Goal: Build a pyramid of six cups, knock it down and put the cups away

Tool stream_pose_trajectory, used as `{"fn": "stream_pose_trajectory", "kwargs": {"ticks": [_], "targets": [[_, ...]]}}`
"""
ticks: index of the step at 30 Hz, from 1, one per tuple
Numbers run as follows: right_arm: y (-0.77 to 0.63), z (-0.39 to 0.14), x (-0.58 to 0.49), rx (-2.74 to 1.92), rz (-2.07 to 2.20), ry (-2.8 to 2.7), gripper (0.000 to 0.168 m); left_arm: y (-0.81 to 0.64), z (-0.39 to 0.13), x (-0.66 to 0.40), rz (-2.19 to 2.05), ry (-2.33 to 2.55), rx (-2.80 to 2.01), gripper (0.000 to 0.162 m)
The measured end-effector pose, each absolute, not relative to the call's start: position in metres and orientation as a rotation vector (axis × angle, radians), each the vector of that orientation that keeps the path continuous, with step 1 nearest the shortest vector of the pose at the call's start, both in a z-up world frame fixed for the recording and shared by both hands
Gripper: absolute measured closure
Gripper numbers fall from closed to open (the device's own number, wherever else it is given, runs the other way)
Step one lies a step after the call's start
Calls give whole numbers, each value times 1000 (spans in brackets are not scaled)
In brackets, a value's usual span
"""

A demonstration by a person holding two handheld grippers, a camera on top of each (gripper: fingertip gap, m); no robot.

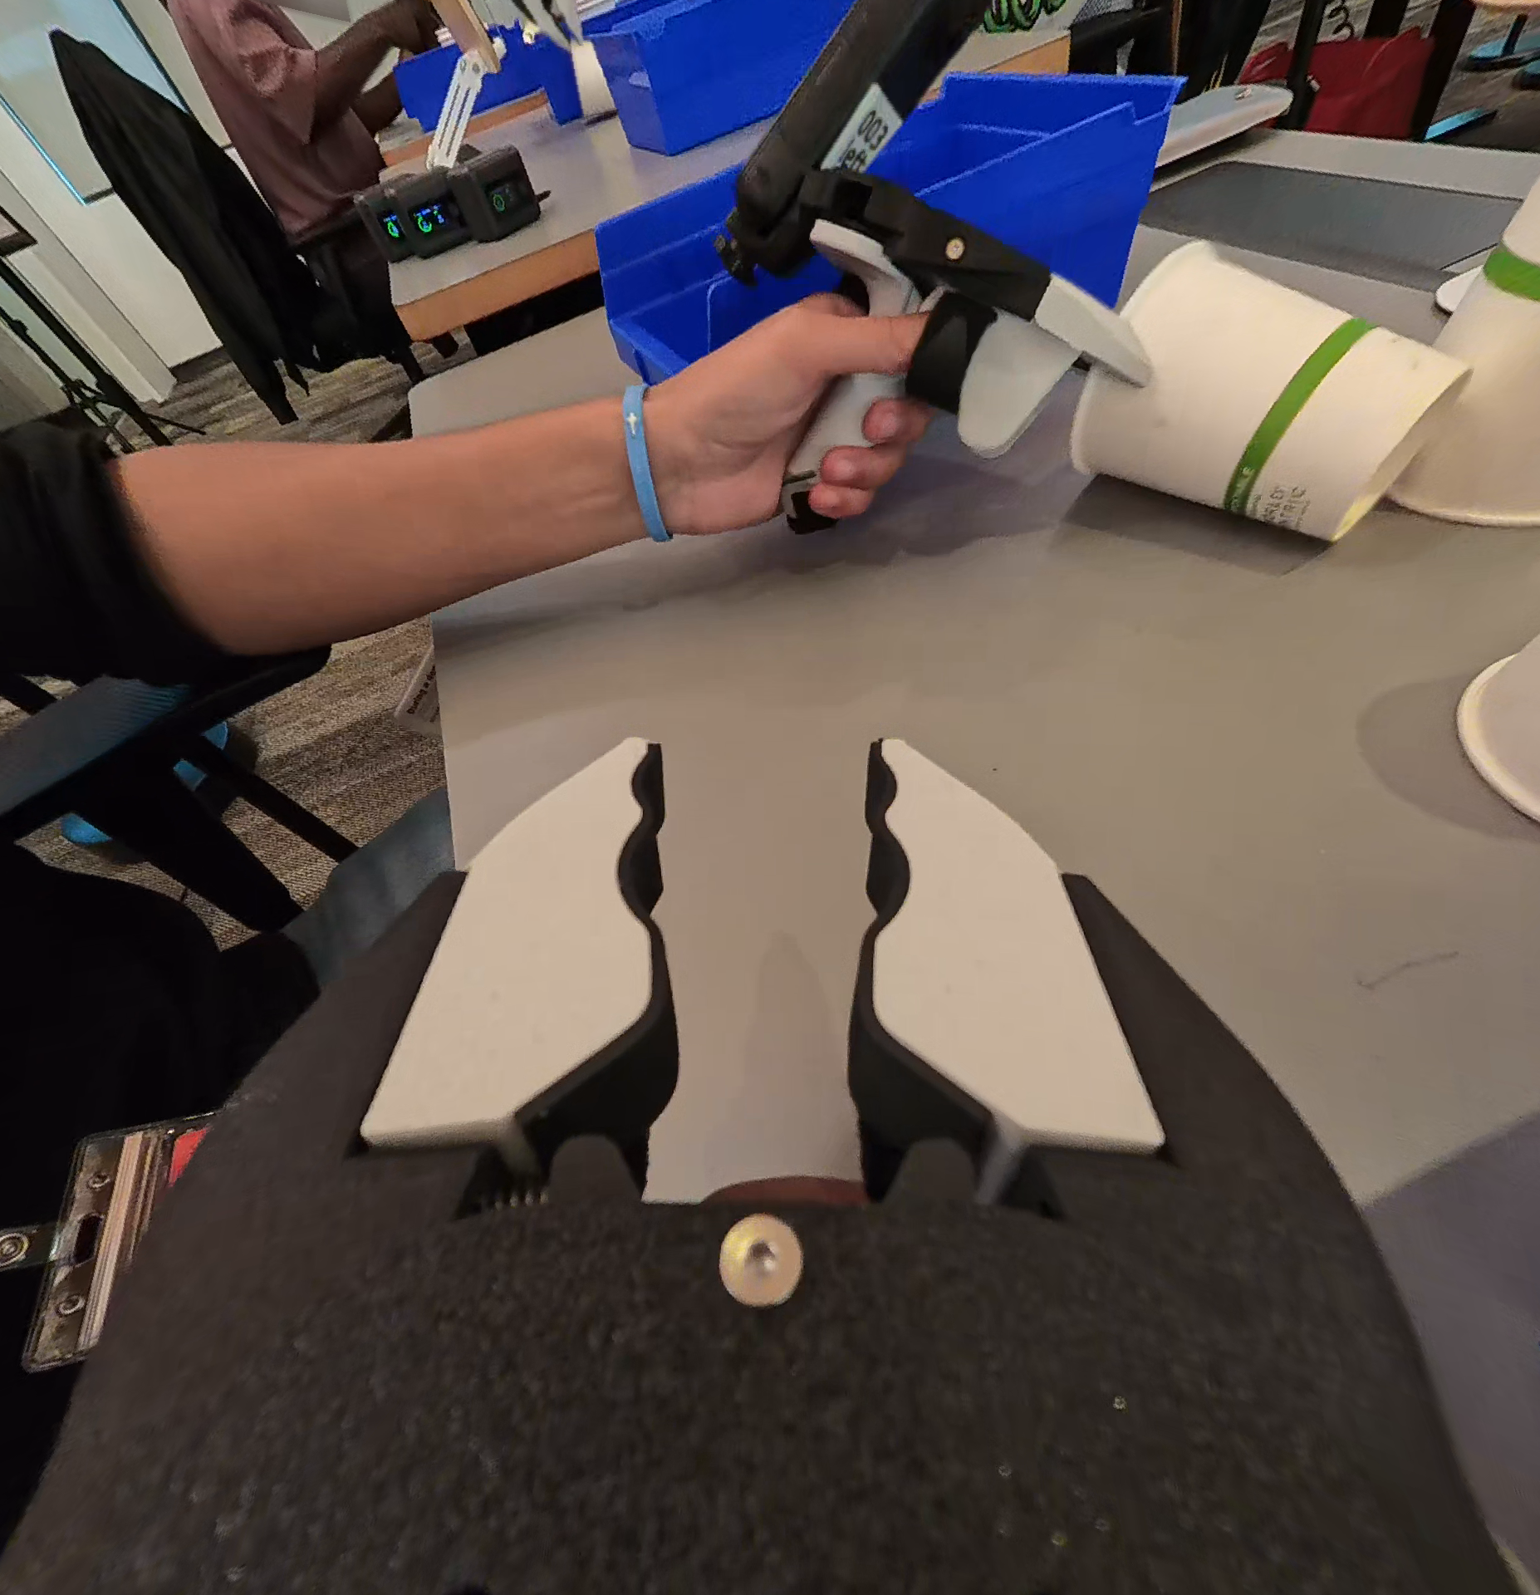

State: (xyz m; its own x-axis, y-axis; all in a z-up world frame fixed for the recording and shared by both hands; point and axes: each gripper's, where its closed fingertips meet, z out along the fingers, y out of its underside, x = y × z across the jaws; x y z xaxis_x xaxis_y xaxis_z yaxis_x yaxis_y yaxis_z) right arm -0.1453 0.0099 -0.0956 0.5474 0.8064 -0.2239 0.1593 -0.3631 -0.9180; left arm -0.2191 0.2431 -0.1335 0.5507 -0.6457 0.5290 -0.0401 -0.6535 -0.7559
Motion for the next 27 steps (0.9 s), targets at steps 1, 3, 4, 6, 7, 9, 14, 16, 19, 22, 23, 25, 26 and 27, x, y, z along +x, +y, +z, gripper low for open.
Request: {"fn": "stream_pose_trajectory", "kwargs": {"ticks": [1,3,4,6,7,9,14,16,19,22,23,25,26,27], "targets": [[10,-96,-145,-1841,863,-789,124,238,-133,-217,-1144,551,-2081,157],[12,-97,-143,-1844,859,-780,124,232,-128,-218,-1165,538,-2070,160],[14,-97,-141,-1844,847,-778,124,227,-124,-218,-1172,558,-2065,160],[20,-96,-137,-1841,801,-793,123,209,-106,-215,-1248,618,-2026,160],[25,-94,-133,-1841,749,-821,122,198,-94,-215,-1281,647,-1997,160],[40,-80,-123,-1819,589,-900,115,171,-69,-215,-1323,763,-1944,160],[69,-17,-127,-1801,233,-1259,74,114,-30,-217,-1304,1059,-1835,160],[72,-3,-141,-1833,184,-1440,69,97,-25,-214,-1254,1174,-1782,160],[84,7,-159,-1879,153,-1598,69,76,-21,-207,-1231,1282,-1702,160],[88,-4,-171,-1980,233,-1698,71,60,-21,-200,-1237,1355,-1652,160],[90,-8,-173,-2009,251,-1712,73,57,-22,-199,-1221,1374,-1642,160],[88,-18,-178,-2074,346,-1744,75,51,-21,-198,-1211,1403,-1613,160],[87,-23,-180,-2104,398,-1754,78,48,-19,-197,-1216,1405,-1597,160],[87,-27,-182,-2137,452,-1751,78,45,-16,-196,-1229,1409,-1576,160]]}}
